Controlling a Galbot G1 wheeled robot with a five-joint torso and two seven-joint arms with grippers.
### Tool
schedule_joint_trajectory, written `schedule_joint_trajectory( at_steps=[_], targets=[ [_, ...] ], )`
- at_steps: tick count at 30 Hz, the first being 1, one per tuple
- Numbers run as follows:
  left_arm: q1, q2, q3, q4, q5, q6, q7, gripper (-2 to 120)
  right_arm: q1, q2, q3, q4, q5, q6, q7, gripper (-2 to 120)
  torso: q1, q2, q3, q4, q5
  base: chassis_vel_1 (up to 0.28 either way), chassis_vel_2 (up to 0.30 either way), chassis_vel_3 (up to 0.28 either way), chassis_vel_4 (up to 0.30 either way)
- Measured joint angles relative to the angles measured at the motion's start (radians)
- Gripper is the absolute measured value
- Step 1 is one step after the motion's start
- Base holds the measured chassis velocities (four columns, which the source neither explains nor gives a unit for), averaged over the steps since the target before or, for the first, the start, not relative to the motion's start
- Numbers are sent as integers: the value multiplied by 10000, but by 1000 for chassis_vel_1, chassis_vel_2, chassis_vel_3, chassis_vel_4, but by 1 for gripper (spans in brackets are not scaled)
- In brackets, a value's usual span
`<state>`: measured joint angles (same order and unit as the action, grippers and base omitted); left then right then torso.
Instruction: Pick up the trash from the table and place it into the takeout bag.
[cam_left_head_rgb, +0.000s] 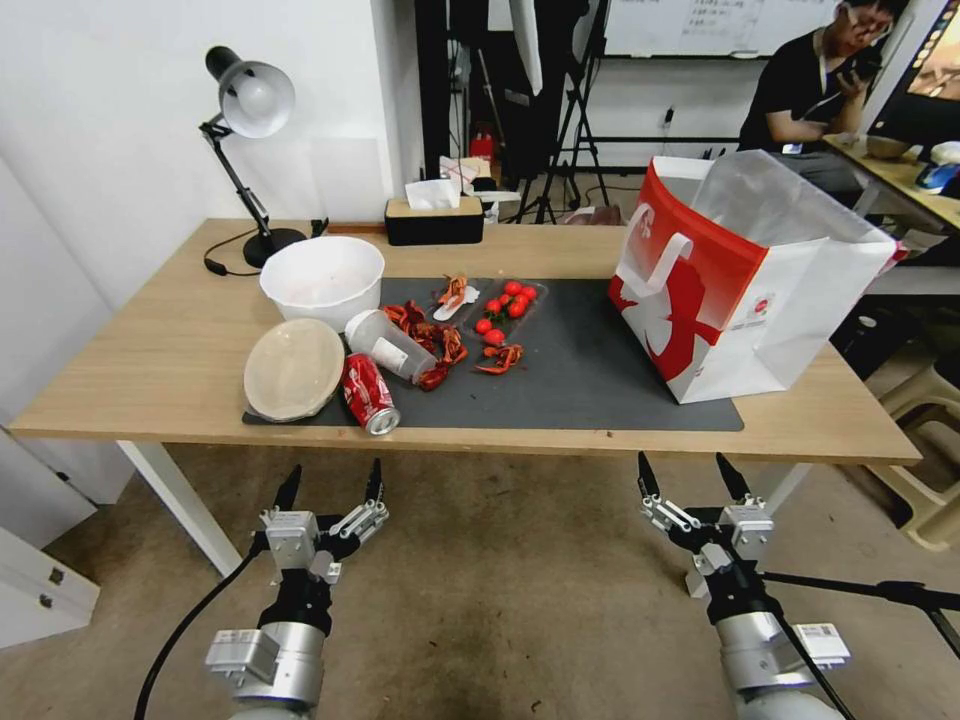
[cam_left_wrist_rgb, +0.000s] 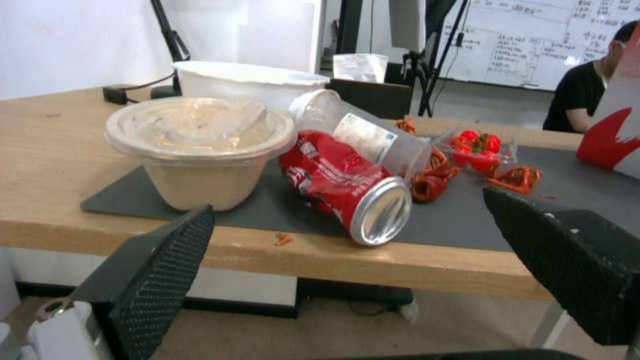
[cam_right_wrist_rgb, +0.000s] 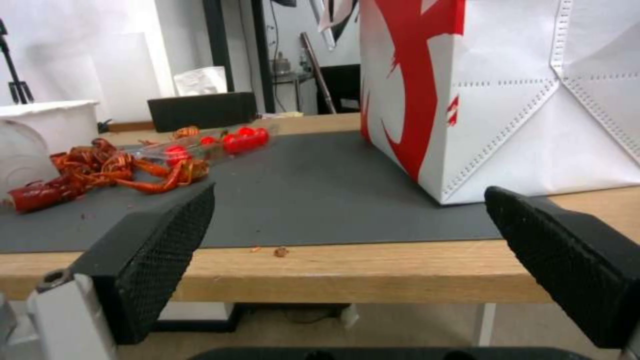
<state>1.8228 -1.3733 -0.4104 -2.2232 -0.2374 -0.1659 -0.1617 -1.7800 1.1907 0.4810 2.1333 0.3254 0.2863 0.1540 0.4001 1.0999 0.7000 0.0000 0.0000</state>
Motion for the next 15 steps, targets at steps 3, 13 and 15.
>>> schedule_joint_trajectory(
  at_steps=[3, 13, 15],
  targets=[
    [-18, -2, -14, -22, -34, -36, 1, 100, 9, 30, -58, -1, -64, -10, 1, 100, 0, 0, 0, 0, 0, 0, 0, 0, 0],
    [-326, -65, 215, 40, -203, -55, -120, 100, 254, -43, -216, -102, -136, -212, 11, 100, 0, 0, 0, -1, -1, 0, 0, 0, 0],
    [-391, -137, 283, 40, -287, -109, -370, 100, 412, -130, -305, -116, -135, -305, 10, 100, 0, 0, 0, 2, 0, 0, 0, 0, 0]
  ],
)
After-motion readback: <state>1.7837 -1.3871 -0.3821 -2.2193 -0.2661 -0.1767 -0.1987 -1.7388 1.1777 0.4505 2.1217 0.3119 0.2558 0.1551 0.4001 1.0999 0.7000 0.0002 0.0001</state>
